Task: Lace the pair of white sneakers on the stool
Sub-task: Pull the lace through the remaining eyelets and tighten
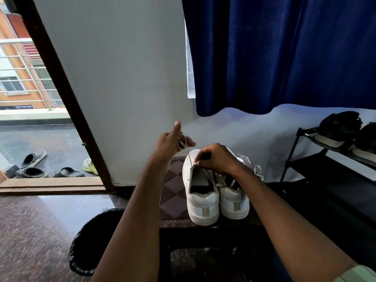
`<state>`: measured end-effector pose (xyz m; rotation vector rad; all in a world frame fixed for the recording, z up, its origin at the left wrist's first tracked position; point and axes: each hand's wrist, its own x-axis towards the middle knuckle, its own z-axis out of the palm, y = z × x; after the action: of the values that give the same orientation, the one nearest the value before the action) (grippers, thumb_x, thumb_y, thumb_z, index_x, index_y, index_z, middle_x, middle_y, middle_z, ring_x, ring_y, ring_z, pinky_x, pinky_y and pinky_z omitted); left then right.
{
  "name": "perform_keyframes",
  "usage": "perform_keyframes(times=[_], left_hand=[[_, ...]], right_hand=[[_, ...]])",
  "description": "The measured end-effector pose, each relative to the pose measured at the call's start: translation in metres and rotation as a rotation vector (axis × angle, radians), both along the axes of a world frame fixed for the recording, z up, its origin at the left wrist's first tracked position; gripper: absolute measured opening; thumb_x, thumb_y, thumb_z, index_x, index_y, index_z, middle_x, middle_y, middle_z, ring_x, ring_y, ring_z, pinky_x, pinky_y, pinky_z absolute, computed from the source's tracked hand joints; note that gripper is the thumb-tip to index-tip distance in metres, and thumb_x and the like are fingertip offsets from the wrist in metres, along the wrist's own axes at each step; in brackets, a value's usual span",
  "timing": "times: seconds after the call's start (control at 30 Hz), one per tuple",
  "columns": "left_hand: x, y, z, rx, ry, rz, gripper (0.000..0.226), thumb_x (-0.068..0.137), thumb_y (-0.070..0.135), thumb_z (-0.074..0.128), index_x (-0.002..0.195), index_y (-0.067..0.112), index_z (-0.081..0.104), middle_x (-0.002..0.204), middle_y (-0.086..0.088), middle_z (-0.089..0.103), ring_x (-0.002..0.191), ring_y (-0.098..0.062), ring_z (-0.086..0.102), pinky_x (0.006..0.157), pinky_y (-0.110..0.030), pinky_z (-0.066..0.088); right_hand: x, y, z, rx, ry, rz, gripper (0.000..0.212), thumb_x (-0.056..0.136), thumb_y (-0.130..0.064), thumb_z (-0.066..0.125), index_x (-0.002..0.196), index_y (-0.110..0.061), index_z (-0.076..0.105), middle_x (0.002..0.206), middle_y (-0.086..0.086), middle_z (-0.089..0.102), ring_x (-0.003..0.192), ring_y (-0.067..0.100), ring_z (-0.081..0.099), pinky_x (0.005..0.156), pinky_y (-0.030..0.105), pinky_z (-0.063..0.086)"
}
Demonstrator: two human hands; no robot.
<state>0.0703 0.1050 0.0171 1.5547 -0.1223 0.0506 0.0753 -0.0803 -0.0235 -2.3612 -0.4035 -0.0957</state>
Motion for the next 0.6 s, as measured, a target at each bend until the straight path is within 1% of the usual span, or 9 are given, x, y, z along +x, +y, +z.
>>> perform_keyframes(times=[0.07,0.1,0.13,0.2,0.27,0.33,0.43,0.5,0.6], left_hand=[[0.005,0.000,-0.005,0.097,0.039,0.026,0.055,0.107,0.050,0.043,0.070,0.010,0.053,0.064,-0.013,0.057,0.050,-0.018,0.061,0.063,-0.032,0.054],[0.009,-0.001,-0.008,0.299,0.042,0.076,0.057,0.106,0.052,0.044,0.068,0.010,0.050,0.060,-0.009,0.052,0.044,-0.017,0.056,0.059,-0.031,0.051],[0.013,-0.001,-0.014,0.532,0.045,0.108,0.057,0.105,0.053,0.044,0.069,0.010,0.052,0.061,-0.008,0.053,0.047,-0.019,0.057,0.059,-0.030,0.049],[0.018,-0.001,-0.028,0.919,0.112,0.082,0.055,0.104,0.054,0.043,0.082,0.008,0.063,0.075,-0.011,0.063,0.068,-0.028,0.064,0.067,-0.030,0.048],[0.020,-0.001,-0.039,1.113,0.201,0.010,0.052,0.097,0.058,0.047,0.084,0.011,0.064,0.085,-0.010,0.069,0.073,-0.028,0.065,0.065,-0.028,0.045],[0.019,-0.002,-0.038,1.122,0.245,-0.025,0.051,0.091,0.061,0.053,0.076,0.015,0.066,0.072,-0.005,0.066,0.064,-0.023,0.063,0.063,-0.027,0.046],[0.017,-0.006,-0.028,0.891,0.256,-0.053,0.042,0.095,0.050,0.061,0.076,0.013,0.068,0.057,-0.002,0.053,0.049,-0.017,0.049,0.050,-0.019,0.041],[0.015,-0.006,-0.026,0.796,0.278,-0.081,0.038,0.099,0.040,0.061,0.074,0.012,0.063,0.056,-0.002,0.046,0.044,-0.014,0.041,0.039,-0.014,0.034],[0.013,-0.005,-0.029,0.761,0.309,-0.097,0.037,0.102,0.037,0.058,0.076,0.010,0.059,0.056,-0.004,0.047,0.036,-0.009,0.039,0.034,-0.011,0.030]], right_hand=[[-0.001,0.000,0.001,-0.003,0.003,-0.012,0.008,0.083,-0.024,0.080,0.090,-0.021,0.083,0.088,-0.006,0.080,0.085,0.008,0.072,0.081,0.030,0.056],[-0.001,0.000,0.002,-0.002,0.012,-0.020,0.008,0.083,-0.025,0.080,0.089,-0.021,0.083,0.088,-0.005,0.079,0.084,0.007,0.072,0.080,0.029,0.055],[-0.002,0.001,0.003,0.002,0.020,-0.028,0.008,0.083,-0.025,0.080,0.089,-0.021,0.083,0.087,-0.005,0.079,0.082,0.007,0.071,0.077,0.027,0.054],[-0.002,0.002,0.003,0.004,0.020,-0.046,0.006,0.082,-0.023,0.080,0.087,-0.022,0.082,0.084,-0.005,0.078,0.074,0.003,0.067,0.068,0.023,0.049],[-0.003,0.004,0.003,-0.001,0.023,-0.058,0.003,0.081,-0.023,0.080,0.083,-0.022,0.081,0.080,-0.005,0.078,0.069,0.002,0.064,0.063,0.019,0.045],[-0.004,0.004,0.004,-0.009,0.030,-0.071,0.002,0.079,-0.024,0.079,0.081,-0.023,0.080,0.079,-0.005,0.078,0.072,0.007,0.067,0.065,0.021,0.047],[-0.003,0.004,0.004,-0.030,0.050,-0.096,0.004,0.079,-0.022,0.077,0.082,-0.021,0.080,0.078,-0.004,0.077,0.072,0.010,0.068,0.069,0.025,0.051],[-0.003,0.004,0.005,-0.040,0.060,-0.105,0.004,0.079,-0.023,0.077,0.082,-0.022,0.080,0.077,-0.004,0.076,0.069,0.010,0.067,0.065,0.024,0.049],[-0.003,0.005,0.007,-0.091,0.049,-0.125,0.004,0.079,-0.027,0.078,0.081,-0.023,0.078,0.071,-0.006,0.071,0.067,0.012,0.063,0.063,0.025,0.046]])
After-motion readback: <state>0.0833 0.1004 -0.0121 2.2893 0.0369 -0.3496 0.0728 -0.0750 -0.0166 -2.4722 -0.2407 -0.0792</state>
